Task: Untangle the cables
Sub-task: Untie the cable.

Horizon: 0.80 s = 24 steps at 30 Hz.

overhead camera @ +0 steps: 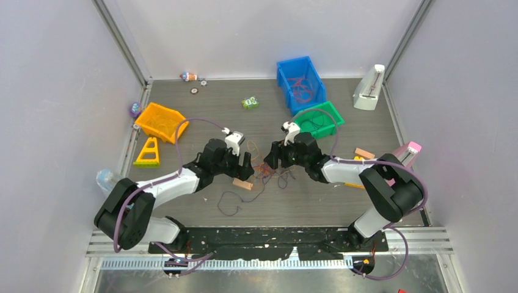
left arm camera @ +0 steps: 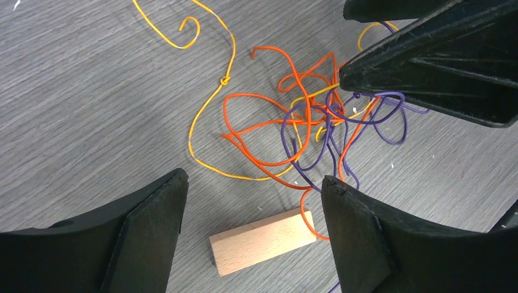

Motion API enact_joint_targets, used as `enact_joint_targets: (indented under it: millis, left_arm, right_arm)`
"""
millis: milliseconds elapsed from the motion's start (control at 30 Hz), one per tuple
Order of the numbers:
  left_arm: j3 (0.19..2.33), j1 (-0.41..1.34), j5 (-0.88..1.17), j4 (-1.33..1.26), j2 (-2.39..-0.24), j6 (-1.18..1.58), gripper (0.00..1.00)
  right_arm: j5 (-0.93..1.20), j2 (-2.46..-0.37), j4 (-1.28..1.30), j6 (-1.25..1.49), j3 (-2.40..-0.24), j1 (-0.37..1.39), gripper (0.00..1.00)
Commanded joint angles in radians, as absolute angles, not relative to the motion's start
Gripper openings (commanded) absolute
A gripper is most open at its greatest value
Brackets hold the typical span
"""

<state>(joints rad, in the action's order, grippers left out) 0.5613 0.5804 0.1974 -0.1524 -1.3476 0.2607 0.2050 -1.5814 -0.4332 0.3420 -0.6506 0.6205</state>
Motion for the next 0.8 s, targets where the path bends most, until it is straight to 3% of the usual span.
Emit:
enact_joint_targets:
  millis: [0,400,533,700,767]
  left_arm:
    - [0.587,0.583,0.257,-0.187,-1.349,0.256,0.78]
    - [0.643,0.583,0.38,-0.173,-1.445,0.265,0.56]
    - [0.649,0.582,0.411,-0.176,-1.454,0.259,0.32]
    - [0.649,0.582,0.423,-0.177,-1.452,0.252,0.14]
    - [0.648,0.581,0.411,-0.173,-1.445,0.25,0.03]
  right_arm:
    - [0.223,-1.497,-0.488,0.315,-0.629,0.627,0.69]
    - [0.229,-1.502,-0.386,0.294,-0.636,0.627,0.44]
    - [0.281,-1.525,-0.389,0.296,-0.65,0.63,0.29]
    - [0.299,-1.517,-0.4,0.297,-0.646,0.63,0.12]
    - [0.287,-1.497,-0.403,0.295,-0.637,0.63,0.06]
